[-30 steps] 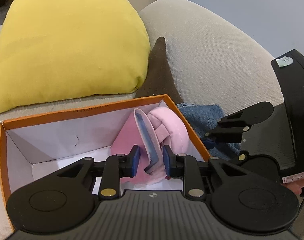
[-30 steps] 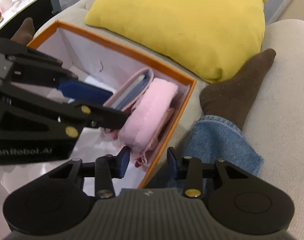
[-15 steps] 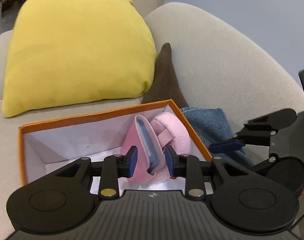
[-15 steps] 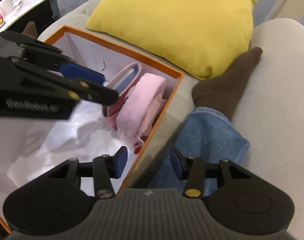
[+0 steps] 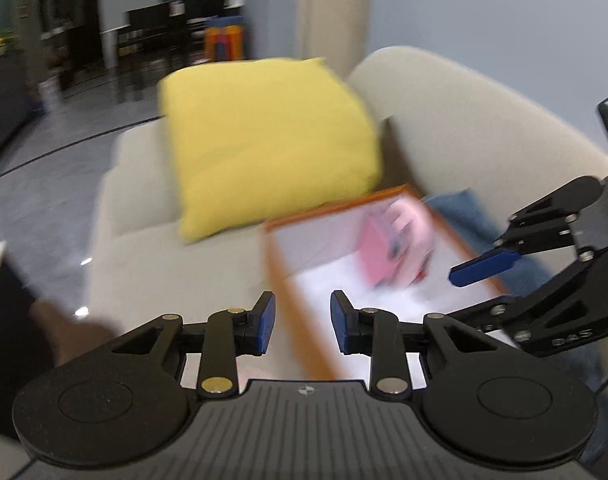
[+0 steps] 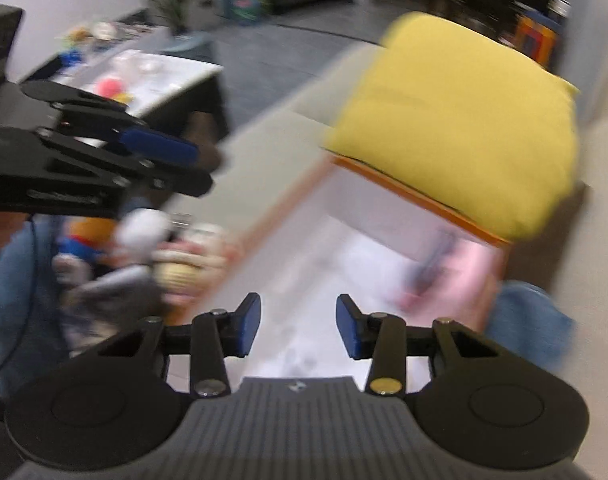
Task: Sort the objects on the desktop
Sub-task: 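Grasp the dark gray box with the right gripper while the left gripper grasps the maroon box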
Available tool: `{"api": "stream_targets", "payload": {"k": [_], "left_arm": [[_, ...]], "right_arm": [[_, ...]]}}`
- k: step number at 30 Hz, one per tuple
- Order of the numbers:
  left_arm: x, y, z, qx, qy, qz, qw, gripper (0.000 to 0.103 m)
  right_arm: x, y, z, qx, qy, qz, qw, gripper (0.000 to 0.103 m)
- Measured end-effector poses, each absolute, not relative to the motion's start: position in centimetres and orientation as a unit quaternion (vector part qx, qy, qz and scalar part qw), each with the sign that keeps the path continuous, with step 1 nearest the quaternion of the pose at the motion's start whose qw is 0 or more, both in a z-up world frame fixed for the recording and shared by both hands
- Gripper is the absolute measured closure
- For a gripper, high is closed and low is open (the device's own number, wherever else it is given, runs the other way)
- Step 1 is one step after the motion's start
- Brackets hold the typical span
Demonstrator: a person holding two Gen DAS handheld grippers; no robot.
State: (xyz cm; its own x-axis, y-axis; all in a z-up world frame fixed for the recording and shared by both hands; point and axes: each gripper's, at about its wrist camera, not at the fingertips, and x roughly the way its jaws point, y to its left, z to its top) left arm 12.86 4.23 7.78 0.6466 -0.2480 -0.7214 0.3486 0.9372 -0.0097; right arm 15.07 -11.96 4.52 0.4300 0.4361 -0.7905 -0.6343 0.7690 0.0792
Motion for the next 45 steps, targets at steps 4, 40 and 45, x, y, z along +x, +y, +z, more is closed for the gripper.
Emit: {"api": "stream_targets", "payload": {"k": [4, 40, 45], "left_arm": [[8.8, 8.5, 6.0, 0.049, 0.412, -0.099, 0.904, 0.069], [-1.5, 16.7, -7.0, -0.21, 0.546, 0.037, 0.81, 0.049], [-2.1, 16.3, -7.2, -0.223, 0.518, 0.065, 0.823, 0.049]], "right_arm": [[12.9, -7.3, 2.5, -0.088, 0.443, 0.369, 0.813, 0.062], [16.1, 3.9, -8.5, -0.011, 0.66, 0.288, 0.694, 0.055], [15.5, 2.8, -6.8, -0.007, 0.64, 0.311, 0.703, 0.061]]}}
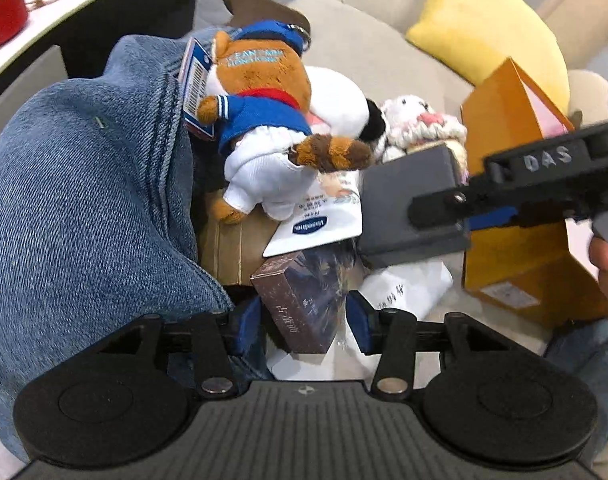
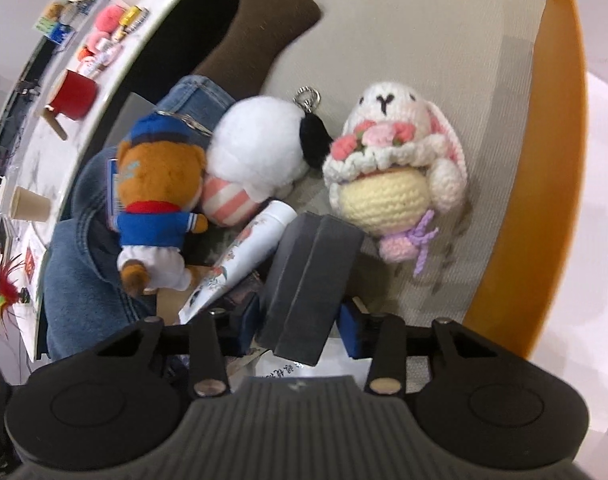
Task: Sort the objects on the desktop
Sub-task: 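Grasp the dark gray box with the right gripper while the left gripper grasps the maroon box, then carry the dark gray box and maroon box over the orange box with both grippers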
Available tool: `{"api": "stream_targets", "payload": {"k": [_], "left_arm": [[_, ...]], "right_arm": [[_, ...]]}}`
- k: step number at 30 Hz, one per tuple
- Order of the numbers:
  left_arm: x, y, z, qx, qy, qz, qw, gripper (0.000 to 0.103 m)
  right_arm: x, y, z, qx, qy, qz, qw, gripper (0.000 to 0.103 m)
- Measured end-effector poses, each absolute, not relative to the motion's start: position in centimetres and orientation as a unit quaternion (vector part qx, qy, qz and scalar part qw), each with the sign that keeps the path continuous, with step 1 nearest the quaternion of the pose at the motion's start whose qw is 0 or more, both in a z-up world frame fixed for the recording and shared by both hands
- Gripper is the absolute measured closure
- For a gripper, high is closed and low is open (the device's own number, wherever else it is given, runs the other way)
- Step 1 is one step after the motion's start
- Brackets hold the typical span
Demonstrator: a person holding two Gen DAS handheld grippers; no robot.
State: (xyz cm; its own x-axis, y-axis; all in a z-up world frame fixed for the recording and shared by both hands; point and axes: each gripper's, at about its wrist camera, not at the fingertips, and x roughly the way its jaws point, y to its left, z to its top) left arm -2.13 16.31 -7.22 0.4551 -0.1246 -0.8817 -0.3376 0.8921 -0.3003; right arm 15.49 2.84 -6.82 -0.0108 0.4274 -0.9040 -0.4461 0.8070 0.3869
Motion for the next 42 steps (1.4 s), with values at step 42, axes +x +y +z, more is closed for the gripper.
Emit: {"api": "stream_targets", "payload": {"k": [42], "left_arm": [[5.6, 9.1, 8.1, -0.171, 0.396, -0.073, 0.899, 0.077]], "right_arm": [[17.0, -13.1, 3.5, 0.052, 0.474, 0.238, 0.846, 0.069]]}}
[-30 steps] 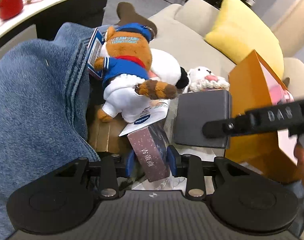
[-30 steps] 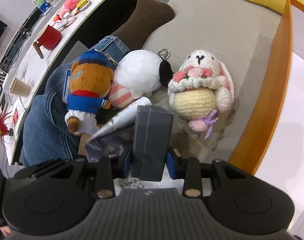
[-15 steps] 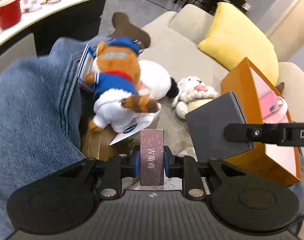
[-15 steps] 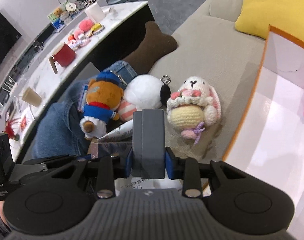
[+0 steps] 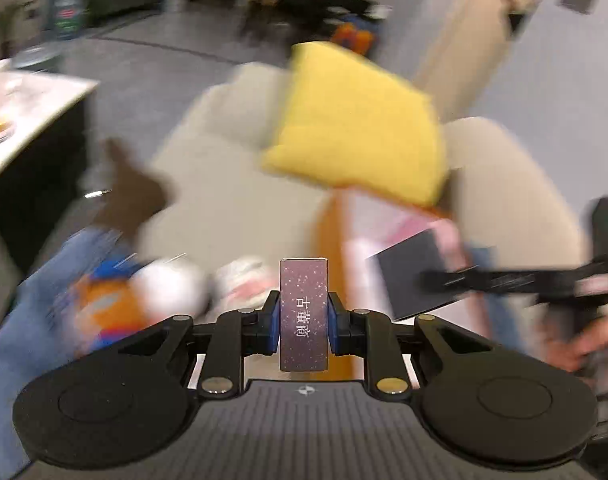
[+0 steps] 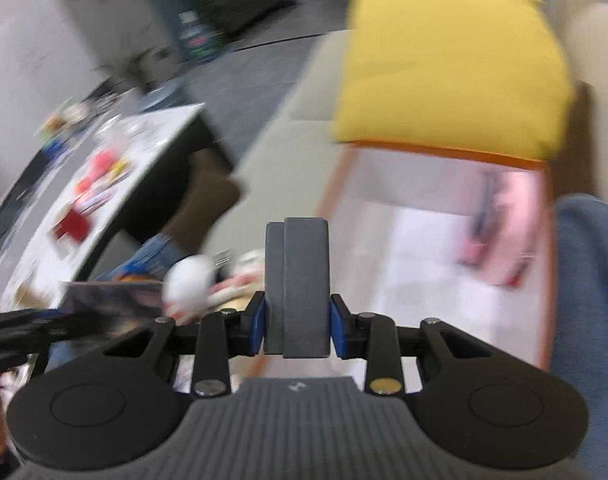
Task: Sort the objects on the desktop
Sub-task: 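Carry the dark gray box and maroon box over the orange box with both grippers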
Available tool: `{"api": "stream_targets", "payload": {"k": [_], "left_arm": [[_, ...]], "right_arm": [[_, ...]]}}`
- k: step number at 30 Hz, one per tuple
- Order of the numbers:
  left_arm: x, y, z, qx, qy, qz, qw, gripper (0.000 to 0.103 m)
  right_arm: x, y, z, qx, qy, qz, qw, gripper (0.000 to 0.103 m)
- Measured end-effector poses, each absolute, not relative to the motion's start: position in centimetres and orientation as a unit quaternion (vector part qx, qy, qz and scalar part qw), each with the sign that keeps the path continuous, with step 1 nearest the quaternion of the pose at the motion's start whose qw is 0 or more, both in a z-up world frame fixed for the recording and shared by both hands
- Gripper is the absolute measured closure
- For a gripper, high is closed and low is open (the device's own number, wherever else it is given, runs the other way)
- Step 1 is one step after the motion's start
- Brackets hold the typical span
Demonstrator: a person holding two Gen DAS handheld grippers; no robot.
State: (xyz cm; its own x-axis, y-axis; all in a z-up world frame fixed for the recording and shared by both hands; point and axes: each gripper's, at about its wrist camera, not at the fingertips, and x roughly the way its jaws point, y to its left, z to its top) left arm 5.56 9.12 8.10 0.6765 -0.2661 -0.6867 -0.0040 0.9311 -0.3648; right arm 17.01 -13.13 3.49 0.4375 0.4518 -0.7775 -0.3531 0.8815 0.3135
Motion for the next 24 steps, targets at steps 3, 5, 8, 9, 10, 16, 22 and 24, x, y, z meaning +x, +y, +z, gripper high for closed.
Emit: {"api": "stream_targets", "payload": {"k": [3, 5, 8, 9, 10, 16, 22, 24], "left_arm": [[10.2, 5.7, 9.0, -0.132, 0.401, -0.103, 0.901, 0.077], [13.4, 3.5, 8.2, -0.114, 0.415, -0.121, 0.895, 0.077], [17.6, 0.9, 5.9, -0.098, 0.441, -0.131, 0.883, 0.077], [18.7, 0.1, 5.0, -0.089, 0.45, -0.129, 0.879, 0.077], [19.6, -0.9, 4.2, -0.078, 0.455, -0.129, 0.878, 0.077], [23.7, -3.1, 0.1, -0.057, 0.481, -0.109, 0.868, 0.078], [26.3, -3.6, -2.9, -0.067, 0.509, -0.105, 0.852, 0.078], [26.7, -3.8, -3.4, -0.066, 0.511, -0.102, 0.851, 0.078]], "right_arm": [[18.9, -14.1, 2.5, 0.037, 0.473, 0.2, 0.857, 0.069], [20.0, -14.4, 1.7, 0.027, 0.467, 0.18, 0.865, 0.069], [21.2, -15.0, 0.0, 0.033, 0.458, 0.163, 0.873, 0.069], [21.6, -15.2, -0.6, 0.036, 0.455, 0.159, 0.875, 0.069], [21.9, -15.4, -1.1, 0.041, 0.452, 0.159, 0.877, 0.069], [24.0, -15.3, -3.9, 0.033, 0.459, 0.147, 0.876, 0.069], [25.0, -14.9, -5.3, 0.031, 0.458, 0.145, 0.877, 0.069], [25.2, -14.6, -6.0, 0.026, 0.462, 0.144, 0.875, 0.069]]}}
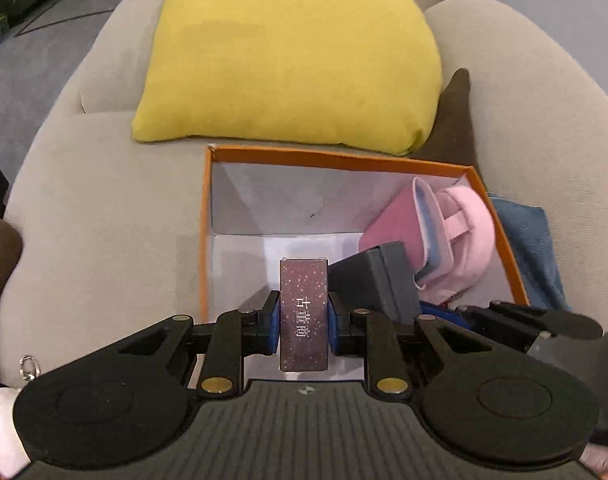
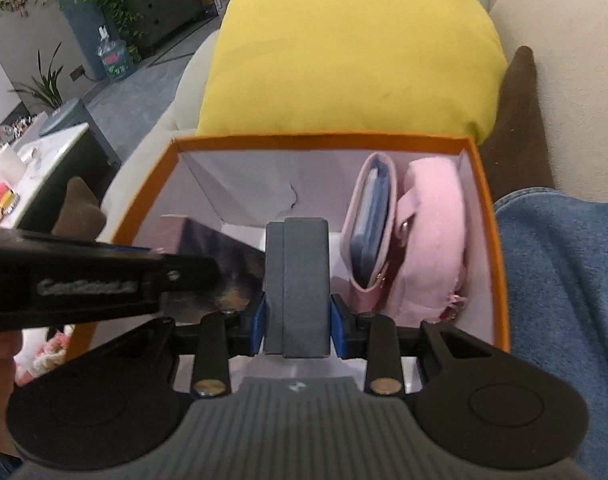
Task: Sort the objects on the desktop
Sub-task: 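Carry the dark gray box and maroon box over the orange box with both grippers, then lower both boxes into the orange box and open the right gripper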
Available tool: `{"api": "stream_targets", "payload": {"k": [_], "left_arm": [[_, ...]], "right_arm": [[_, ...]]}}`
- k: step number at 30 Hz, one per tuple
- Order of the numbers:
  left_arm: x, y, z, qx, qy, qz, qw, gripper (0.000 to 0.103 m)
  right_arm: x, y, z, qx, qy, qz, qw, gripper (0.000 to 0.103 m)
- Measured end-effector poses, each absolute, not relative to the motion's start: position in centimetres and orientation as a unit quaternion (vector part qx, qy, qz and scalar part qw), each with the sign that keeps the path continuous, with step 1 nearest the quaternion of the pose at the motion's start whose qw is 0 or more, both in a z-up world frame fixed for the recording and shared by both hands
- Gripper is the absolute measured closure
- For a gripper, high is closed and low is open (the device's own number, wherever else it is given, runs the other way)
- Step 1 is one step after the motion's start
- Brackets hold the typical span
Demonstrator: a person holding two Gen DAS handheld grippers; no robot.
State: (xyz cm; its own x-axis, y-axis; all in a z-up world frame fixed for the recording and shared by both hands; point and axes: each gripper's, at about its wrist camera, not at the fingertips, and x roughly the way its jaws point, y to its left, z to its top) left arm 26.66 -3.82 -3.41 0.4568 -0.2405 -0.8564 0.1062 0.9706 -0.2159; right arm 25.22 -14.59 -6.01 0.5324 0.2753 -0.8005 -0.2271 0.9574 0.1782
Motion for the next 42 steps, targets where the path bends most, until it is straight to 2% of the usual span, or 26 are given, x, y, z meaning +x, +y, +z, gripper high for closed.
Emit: {"api": "stream_targets", "payload": {"k": [5, 7, 11, 14, 16, 20, 22, 27, 30, 32, 36, 37, 38, 39, 42], "left_arm": [[27.2, -5.0, -3.3, -0.04, 0.502, -0.095, 0.859, 0.078], [27.7, -5.5, -3.5, -0.043, 0.52, -0.106, 0.847, 0.078], [27.8, -6.3, -4.2, -0.034, 0.529, -0.096, 0.842, 0.078], [28.0, -6.5, -4.2, -0.04, 0.526, -0.102, 0.843, 0.078], [28.1, -6.2, -4.3, -0.049, 0.525, -0.104, 0.843, 0.078], [29.4, -6.1, -4.3, -0.058, 0.533, -0.103, 0.838, 0.078], [30.2, -6.1, -4.3, -0.062, 0.536, -0.105, 0.835, 0.078], [31.8, -5.8, -4.5, -0.089, 0.548, -0.121, 0.823, 0.074], [31.8, -6.2, -4.5, -0.082, 0.545, -0.128, 0.825, 0.073], [31.7, -5.9, -4.6, -0.094, 0.544, -0.132, 0.823, 0.071], [31.8, -5.0, -4.6, -0.127, 0.548, -0.137, 0.815, 0.07], [31.8, -4.8, -4.5, -0.133, 0.547, -0.142, 0.814, 0.066], [31.8, -4.6, -4.4, -0.143, 0.546, -0.152, 0.811, 0.054], [31.7, -4.4, -4.2, -0.155, 0.545, -0.163, 0.808, 0.049], [31.6, -4.4, -3.7, -0.149, 0.541, -0.163, 0.812, 0.048]], "right_arm": [[26.2, -14.9, -7.0, 0.032, 0.462, 0.152, 0.873, 0.066], [26.0, -15.1, -6.5, 0.023, 0.465, 0.167, 0.869, 0.052], [24.1, -16.5, -4.9, 0.023, 0.468, 0.205, 0.859, 0.045], [23.6, -16.8, -5.5, 0.019, 0.493, 0.214, 0.843, 0.049], [23.8, -16.6, -6.6, -0.003, 0.505, 0.209, 0.838, 0.071], [25.7, -16.3, -7.5, 0.007, 0.511, 0.2, 0.836, 0.079], [26.6, -16.5, -7.5, 0.015, 0.503, 0.18, 0.845, 0.087], [27.7, -16.5, -7.6, 0.012, 0.483, 0.14, 0.864, 0.09], [27.6, -16.3, -7.7, 0.004, 0.478, 0.131, 0.869, 0.089], [27.4, -16.5, -7.5, 0.01, 0.475, 0.137, 0.869, 0.085], [26.9, -17.1, -7.1, 0.033, 0.48, 0.162, 0.862, 0.084], [26.8, -17.2, -7.1, 0.038, 0.484, 0.169, 0.858, 0.084], [26.7, -17.2, -7.1, 0.039, 0.488, 0.175, 0.854, 0.084], [26.7, -17.2, -7.2, 0.043, 0.493, 0.182, 0.85, 0.084], [27.0, -16.9, -7.5, 0.063, 0.506, 0.198, 0.837, 0.082]]}}
